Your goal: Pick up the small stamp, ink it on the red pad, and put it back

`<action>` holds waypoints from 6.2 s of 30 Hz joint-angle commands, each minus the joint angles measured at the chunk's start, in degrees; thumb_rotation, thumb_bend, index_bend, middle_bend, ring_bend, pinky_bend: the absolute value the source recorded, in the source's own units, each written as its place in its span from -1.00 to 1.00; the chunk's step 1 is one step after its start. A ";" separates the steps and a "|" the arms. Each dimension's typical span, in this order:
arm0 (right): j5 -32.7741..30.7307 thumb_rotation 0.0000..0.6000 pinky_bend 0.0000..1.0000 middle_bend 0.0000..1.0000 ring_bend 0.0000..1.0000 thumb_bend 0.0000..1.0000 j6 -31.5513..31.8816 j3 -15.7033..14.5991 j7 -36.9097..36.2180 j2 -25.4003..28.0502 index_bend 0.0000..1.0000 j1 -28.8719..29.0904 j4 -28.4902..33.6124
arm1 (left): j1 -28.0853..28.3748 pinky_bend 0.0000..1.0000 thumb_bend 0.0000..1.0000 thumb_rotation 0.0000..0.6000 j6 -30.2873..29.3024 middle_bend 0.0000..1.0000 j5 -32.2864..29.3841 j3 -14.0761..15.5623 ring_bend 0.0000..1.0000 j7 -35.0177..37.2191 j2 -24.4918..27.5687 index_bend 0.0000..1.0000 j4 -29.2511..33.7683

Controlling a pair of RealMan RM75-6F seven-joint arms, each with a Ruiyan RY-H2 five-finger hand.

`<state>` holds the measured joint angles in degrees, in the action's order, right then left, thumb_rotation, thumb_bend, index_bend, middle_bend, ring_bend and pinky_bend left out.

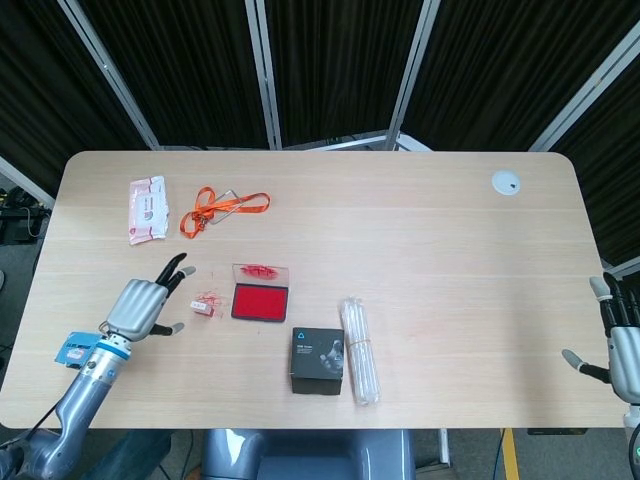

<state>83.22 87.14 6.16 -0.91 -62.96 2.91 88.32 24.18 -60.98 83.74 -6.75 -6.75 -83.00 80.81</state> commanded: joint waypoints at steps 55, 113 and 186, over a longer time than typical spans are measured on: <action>-2.00 1.00 -1.00 -1.00 -1.00 -1.00 -1.35 0.55 -1.15 0.07 -1.00 -0.21 -1.14 | 7.19 0.86 -0.43 1.00 6.54 -0.11 -5.63 2.21 0.65 2.43 -9.75 -0.12 -13.02; -5.86 1.00 -1.00 -1.00 -1.00 -1.00 -4.36 1.99 -1.92 -0.08 -1.00 0.72 -2.73 | 15.61 0.86 -0.24 1.00 7.90 0.10 -7.66 -3.03 0.65 3.63 -18.08 0.04 -14.93; -4.80 1.00 -1.00 -1.00 -1.00 -1.00 -4.25 1.51 -2.04 -0.04 -1.00 0.80 -2.31 | 9.87 0.86 -0.25 1.00 3.75 0.10 -5.11 2.28 0.64 14.61 -10.10 0.03 -18.63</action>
<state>78.41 82.89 7.68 -2.97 -63.00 3.72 86.00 34.50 -57.42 78.50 -4.94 7.06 -93.02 63.16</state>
